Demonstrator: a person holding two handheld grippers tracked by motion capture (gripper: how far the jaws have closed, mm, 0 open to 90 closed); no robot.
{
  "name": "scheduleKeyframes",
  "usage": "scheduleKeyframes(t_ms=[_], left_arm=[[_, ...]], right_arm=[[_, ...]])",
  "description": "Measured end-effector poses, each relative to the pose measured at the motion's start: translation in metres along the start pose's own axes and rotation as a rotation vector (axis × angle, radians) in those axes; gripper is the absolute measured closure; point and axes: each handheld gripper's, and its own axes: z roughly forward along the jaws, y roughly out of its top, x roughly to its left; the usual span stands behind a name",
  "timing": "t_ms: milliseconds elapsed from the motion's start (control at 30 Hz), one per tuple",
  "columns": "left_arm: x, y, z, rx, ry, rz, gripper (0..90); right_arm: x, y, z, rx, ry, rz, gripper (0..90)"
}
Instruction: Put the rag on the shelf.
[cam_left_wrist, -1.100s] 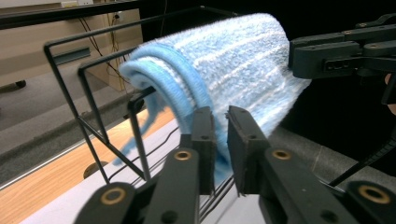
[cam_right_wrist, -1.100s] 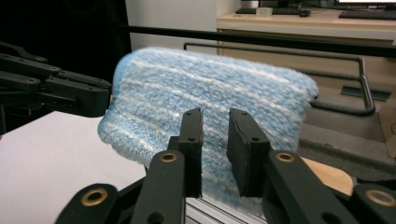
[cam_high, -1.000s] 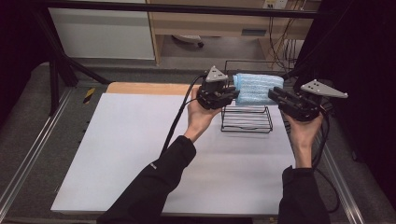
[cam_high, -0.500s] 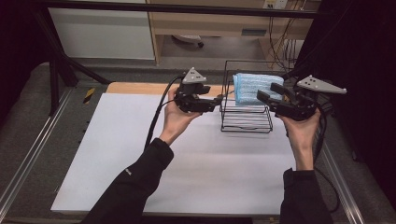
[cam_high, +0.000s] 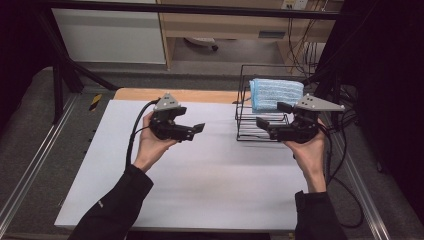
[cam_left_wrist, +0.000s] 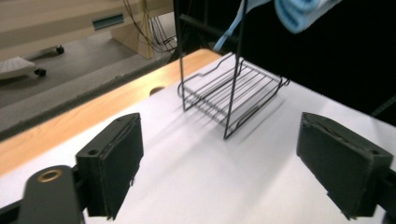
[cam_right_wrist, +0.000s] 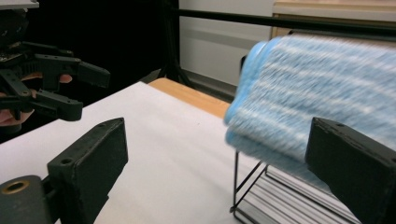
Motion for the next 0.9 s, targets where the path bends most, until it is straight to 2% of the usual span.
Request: scheduleKeyframes(t_ms=[167, 433, 733, 900], left_arm=[[0.011, -0.031, -0.016, 0.011, 0.019, -0.027, 9.9], [0.016, -0.075, -0.032, 0.029, 0.061, -0.057, 8.8], [0.014, -0.114, -0.038, 0.04, 0.079, -0.089, 11.3], [0.013, -0.136, -0.039, 0.067, 0.082, -0.084, 11.5]], right_arm=[[0.008, -0.015, 0.007, 0.013, 0.036, 0.006, 3.8], [0.018, -0.041, 0.018, 0.048, 0.072, 0.015, 1.4], [0.022, -0.087, 0.03, 0.114, 0.101, 0.065, 0.7], [0.021, -0.115, 0.034, 0.157, 0.108, 0.077, 0.7]])
